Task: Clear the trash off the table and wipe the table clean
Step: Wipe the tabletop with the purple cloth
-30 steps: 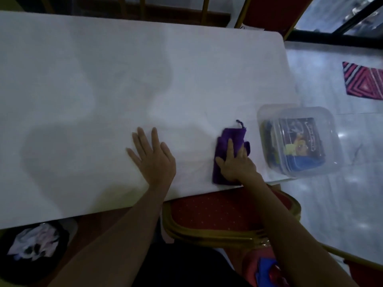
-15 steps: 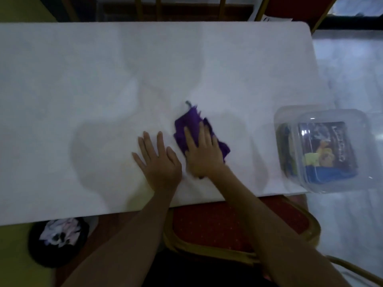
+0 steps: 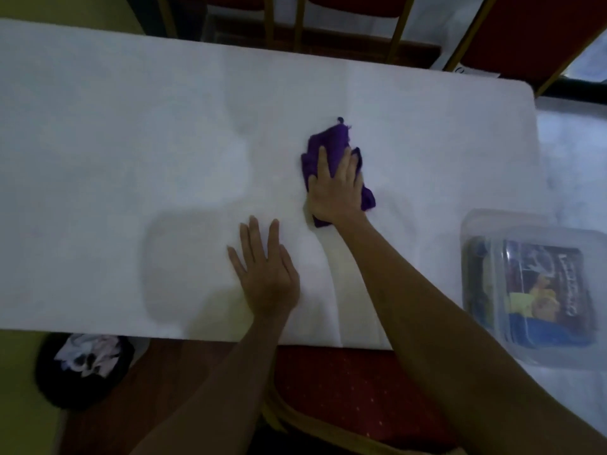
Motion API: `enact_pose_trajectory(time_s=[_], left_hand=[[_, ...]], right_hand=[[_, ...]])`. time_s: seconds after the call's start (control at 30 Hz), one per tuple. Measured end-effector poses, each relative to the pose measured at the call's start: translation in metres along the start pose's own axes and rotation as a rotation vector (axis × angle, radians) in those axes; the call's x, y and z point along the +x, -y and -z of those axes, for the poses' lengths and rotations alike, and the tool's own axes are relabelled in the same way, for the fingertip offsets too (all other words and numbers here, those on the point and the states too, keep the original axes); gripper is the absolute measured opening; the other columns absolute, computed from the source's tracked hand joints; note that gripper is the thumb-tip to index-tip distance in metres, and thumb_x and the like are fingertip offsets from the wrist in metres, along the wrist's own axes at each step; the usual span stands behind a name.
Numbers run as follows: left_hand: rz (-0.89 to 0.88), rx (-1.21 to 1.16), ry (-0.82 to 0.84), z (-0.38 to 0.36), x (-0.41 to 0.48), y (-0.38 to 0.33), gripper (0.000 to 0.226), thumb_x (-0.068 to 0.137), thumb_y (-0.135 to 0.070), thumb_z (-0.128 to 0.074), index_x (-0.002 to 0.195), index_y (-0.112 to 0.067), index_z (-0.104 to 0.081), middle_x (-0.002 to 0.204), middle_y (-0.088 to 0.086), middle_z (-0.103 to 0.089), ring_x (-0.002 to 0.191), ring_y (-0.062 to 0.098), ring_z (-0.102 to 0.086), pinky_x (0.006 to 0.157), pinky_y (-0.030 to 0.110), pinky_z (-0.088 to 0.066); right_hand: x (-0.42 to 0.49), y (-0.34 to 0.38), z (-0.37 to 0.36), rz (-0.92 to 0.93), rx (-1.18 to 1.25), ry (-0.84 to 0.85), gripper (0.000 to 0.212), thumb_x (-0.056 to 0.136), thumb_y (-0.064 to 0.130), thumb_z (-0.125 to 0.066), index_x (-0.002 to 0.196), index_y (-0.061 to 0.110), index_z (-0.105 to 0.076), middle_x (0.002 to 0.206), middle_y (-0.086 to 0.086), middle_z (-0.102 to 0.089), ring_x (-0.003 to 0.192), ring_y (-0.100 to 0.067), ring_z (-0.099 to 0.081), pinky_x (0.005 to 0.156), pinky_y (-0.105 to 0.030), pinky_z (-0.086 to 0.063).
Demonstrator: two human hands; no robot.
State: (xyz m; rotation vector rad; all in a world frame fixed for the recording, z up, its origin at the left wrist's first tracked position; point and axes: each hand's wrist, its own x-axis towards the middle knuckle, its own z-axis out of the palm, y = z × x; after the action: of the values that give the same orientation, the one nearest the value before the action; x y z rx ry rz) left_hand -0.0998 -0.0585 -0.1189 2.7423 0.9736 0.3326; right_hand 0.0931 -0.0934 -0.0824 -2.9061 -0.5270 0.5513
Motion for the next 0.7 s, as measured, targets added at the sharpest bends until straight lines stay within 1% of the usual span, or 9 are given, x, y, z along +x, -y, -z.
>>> enact_pose_trajectory(time_s=[0.13,0.2,0.27,0.37,0.47,0.53,0.57,0.63,0.7], left_hand=[[0.009,0.016,0.067,-0.003,0.0,0.005,0.05,0.104,-0.028,-0.035,0.153,-0.018,-0.036,0.164,0.011,-0.019,0.154,0.027,-0.008,0.121,0.058,-0.009],[0.011,0.024,0.093,-0.003,0.0,0.007,0.053,0.101,-0.028,-0.04,0.151,-0.012,-0.037,0.164,0.013,-0.019,0.154,0.028,-0.008,0.121,0.059,-0.008],[0.027,0.02,0.098,-0.001,0.002,0.005,0.051,0.102,-0.029,-0.038,0.15,-0.013,-0.037,0.164,0.012,-0.021,0.154,0.027,-0.008,0.122,0.058,-0.008],[0.047,-0.037,0.089,0.005,0.002,0.002,0.045,0.105,-0.027,-0.031,0.149,-0.018,-0.038,0.164,0.009,-0.022,0.154,0.023,-0.008,0.123,0.054,-0.006],[0.044,-0.072,0.095,0.009,0.0,0.003,0.044,0.106,-0.025,-0.03,0.149,-0.019,-0.039,0.164,0.008,-0.022,0.154,0.023,-0.009,0.123,0.053,-0.005],[0.042,-0.093,0.107,0.011,-0.001,0.005,0.044,0.105,-0.023,-0.03,0.149,-0.018,-0.038,0.164,0.009,-0.022,0.154,0.024,-0.01,0.123,0.054,-0.006],[0.034,-0.103,0.119,0.011,-0.002,0.005,0.044,0.105,-0.022,-0.031,0.148,-0.018,-0.038,0.163,0.01,-0.023,0.154,0.025,-0.011,0.123,0.055,-0.006],[0.052,-0.135,0.135,0.012,0.0,0.003,0.043,0.103,-0.018,-0.035,0.146,-0.017,-0.039,0.163,0.011,-0.024,0.154,0.026,-0.011,0.122,0.057,-0.005],[0.165,-0.209,0.181,0.02,0.003,-0.008,0.047,0.098,-0.008,-0.041,0.144,-0.014,-0.04,0.163,0.012,-0.022,0.154,0.027,-0.01,0.121,0.06,-0.003]], right_hand=[[-0.025,0.048,-0.018,0.288,0.002,0.02,0.062,0.103,0.037,-0.031,0.159,0.026,-0.006,0.165,-0.02,0.003,0.152,-0.035,0.006,0.122,-0.053,-0.003],[-0.053,0.043,-0.026,0.397,0.051,-0.007,0.059,0.102,0.033,-0.036,0.158,0.025,-0.017,0.165,-0.017,-0.006,0.153,-0.034,-0.002,0.121,-0.052,-0.006],[-0.071,0.02,-0.028,0.445,0.07,-0.019,0.06,0.1,0.031,-0.042,0.157,0.024,-0.022,0.165,-0.015,-0.013,0.152,-0.034,-0.008,0.122,-0.051,-0.01],[-0.083,-0.029,-0.026,0.37,0.024,-0.029,0.062,0.101,0.031,-0.041,0.158,0.026,-0.018,0.164,-0.015,-0.014,0.152,-0.033,-0.009,0.122,-0.053,-0.014],[-0.103,-0.062,-0.018,0.099,0.089,-0.048,0.059,0.105,0.034,-0.033,0.159,0.029,-0.01,0.165,-0.017,-0.009,0.153,-0.033,-0.006,0.121,-0.055,-0.015],[-0.128,-0.061,-0.018,-0.014,0.114,-0.009,0.063,0.104,0.033,-0.034,0.159,0.028,-0.005,0.165,-0.02,0.0,0.153,-0.034,0.0,0.122,-0.053,-0.01],[-0.142,-0.055,-0.019,-0.024,0.117,0.037,0.067,0.103,0.032,-0.036,0.159,0.027,-0.002,0.164,-0.02,0.005,0.153,-0.034,0.003,0.123,-0.052,-0.007],[-0.169,-0.044,-0.023,0.046,0.087,0.148,0.075,0.099,0.031,-0.044,0.159,0.027,0.002,0.164,-0.02,0.012,0.152,-0.035,0.007,0.122,-0.052,-0.005],[-0.191,-0.041,-0.026,0.175,-0.002,0.245,0.085,0.095,0.032,-0.055,0.159,0.028,0.001,0.164,-0.019,0.012,0.152,-0.035,0.006,0.121,-0.053,-0.007]])
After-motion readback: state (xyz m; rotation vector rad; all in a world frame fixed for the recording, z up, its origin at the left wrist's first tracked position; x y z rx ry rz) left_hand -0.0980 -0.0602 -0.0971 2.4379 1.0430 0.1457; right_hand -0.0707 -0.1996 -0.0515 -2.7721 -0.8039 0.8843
